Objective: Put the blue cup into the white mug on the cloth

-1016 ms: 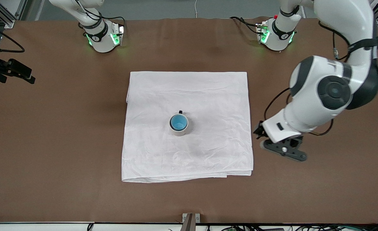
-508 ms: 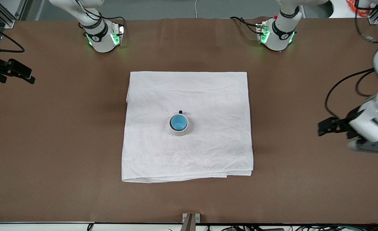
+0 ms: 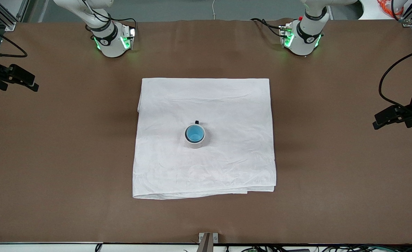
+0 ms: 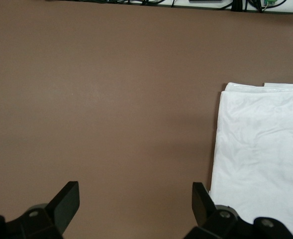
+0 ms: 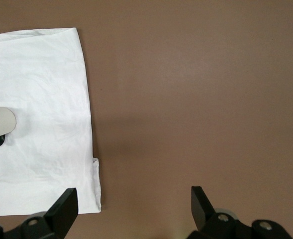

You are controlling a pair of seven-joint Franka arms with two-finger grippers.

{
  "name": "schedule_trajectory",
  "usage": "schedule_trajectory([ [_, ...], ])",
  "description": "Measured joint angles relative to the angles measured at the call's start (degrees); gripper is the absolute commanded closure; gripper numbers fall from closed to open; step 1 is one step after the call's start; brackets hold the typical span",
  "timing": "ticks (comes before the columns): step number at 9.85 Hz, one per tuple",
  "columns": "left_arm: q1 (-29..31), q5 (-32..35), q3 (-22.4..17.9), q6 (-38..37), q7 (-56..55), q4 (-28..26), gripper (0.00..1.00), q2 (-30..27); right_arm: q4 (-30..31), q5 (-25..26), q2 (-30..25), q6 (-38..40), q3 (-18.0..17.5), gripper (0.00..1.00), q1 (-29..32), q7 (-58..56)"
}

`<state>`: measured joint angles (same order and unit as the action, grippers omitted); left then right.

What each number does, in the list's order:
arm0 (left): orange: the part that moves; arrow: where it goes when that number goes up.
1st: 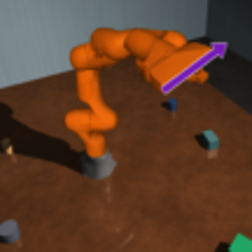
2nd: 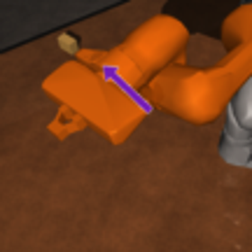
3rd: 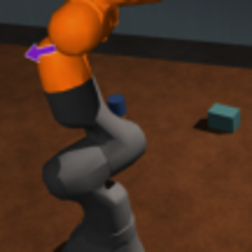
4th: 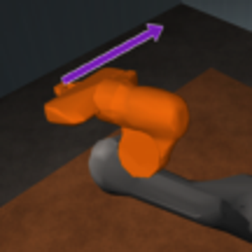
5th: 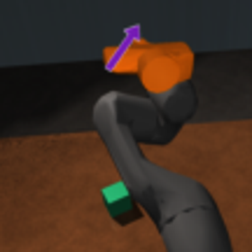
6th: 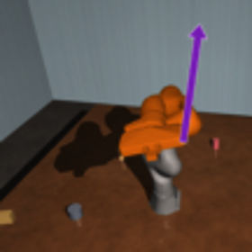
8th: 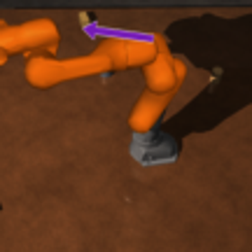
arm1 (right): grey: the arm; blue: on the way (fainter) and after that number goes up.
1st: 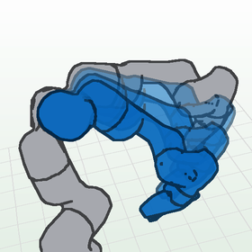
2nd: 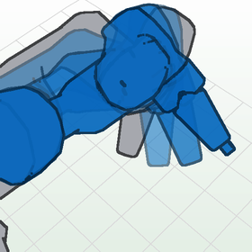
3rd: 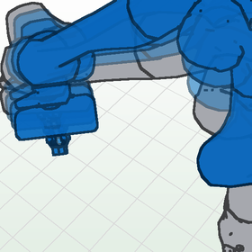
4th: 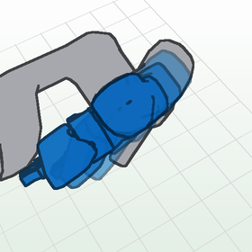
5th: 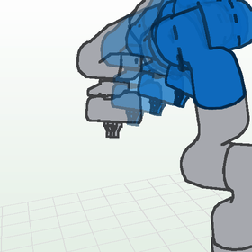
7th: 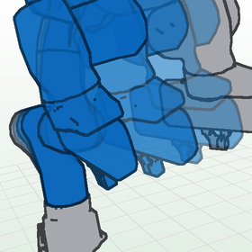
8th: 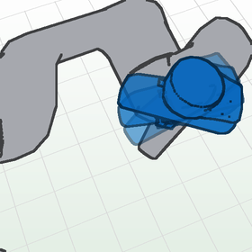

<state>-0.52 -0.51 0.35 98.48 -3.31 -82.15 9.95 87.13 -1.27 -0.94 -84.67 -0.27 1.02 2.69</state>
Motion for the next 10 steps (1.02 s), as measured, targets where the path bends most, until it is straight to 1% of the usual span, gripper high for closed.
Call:
schedule_trajectory([
  [1, 0.0, 0.0, -0.4, 1.8, 0.2, -3.7, 0.0, -2.3, 0.0, 0.0, 0.0, 0.0, 0.0, 0.0, 0.0, 0.0],
  [3, 0.2, 0.0, -0.7, 1.2, 1.1, -7.3, 0.0, -4.9, 0.0, 0.0, 0.0, 0.0, 0.0, 0.0, 0.0, 0.0],
  [6, 0.0, 0.0, -0.5, 0.8, 1.7, -8.0, 0.0, -6.0, 0.0, 0.0, 0.0, 0.0, 0.0, 0.0, 0.0, 0.0],
  [10, -0.1, 0.0, -0.4, -0.1, 4.1, -8.2, 0.0, -6.2, 0.0, 0.0, 0.0, 0.0, 0.1, 0.0, 0.0, 0.0],
])
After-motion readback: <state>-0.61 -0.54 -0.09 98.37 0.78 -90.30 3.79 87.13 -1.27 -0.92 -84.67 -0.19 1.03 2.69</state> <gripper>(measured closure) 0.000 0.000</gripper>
